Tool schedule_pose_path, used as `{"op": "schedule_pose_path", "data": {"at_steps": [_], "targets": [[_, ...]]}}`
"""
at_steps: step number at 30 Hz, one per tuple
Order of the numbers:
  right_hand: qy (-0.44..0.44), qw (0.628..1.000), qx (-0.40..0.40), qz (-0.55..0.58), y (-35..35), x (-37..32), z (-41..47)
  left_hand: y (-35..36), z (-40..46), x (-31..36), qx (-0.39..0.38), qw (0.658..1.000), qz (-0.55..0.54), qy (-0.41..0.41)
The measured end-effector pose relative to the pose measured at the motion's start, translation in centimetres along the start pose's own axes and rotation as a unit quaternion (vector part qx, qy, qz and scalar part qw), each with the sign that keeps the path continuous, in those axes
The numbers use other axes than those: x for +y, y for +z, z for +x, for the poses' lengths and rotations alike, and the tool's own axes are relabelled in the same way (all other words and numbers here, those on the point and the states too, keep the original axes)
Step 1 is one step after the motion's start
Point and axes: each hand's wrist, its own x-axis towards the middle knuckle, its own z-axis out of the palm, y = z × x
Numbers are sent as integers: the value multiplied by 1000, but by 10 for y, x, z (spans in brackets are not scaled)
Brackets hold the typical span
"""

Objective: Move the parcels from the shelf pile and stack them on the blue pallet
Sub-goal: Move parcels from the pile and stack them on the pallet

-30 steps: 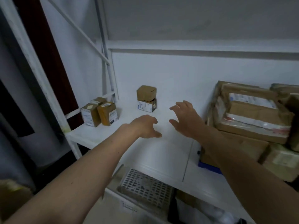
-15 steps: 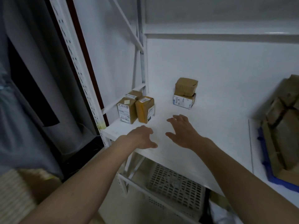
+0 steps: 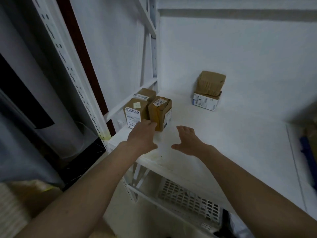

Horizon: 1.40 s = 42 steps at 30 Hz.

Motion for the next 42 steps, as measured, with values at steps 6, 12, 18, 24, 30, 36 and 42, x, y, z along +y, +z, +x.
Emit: {"op": "schedule_pose_path", "data": {"at_steps": [6, 12, 18, 24, 30, 36, 42], "targets": [[24, 997, -21, 77, 6, 10, 70, -26, 83, -4, 0, 982, 186, 43], [40, 989, -23, 141, 22, 19, 123, -35, 154, 0, -53, 969, 233, 61], [78, 980, -33, 179, 36, 28, 146, -24, 185, -4, -110, 962, 228, 101], [98, 973, -9, 209, 31, 32, 148, -25, 194, -10, -77, 969, 177, 153], [106, 965, 40, 236, 5, 36, 124, -24, 184, -24, -16, 988, 19, 154], [89, 964, 95, 232, -31, 37, 71, -15, 160, -26, -5, 974, -165, 157], [121, 964, 138, 192, -44, 35, 0, -13, 133, 3, -38, 946, -227, 228]]}}
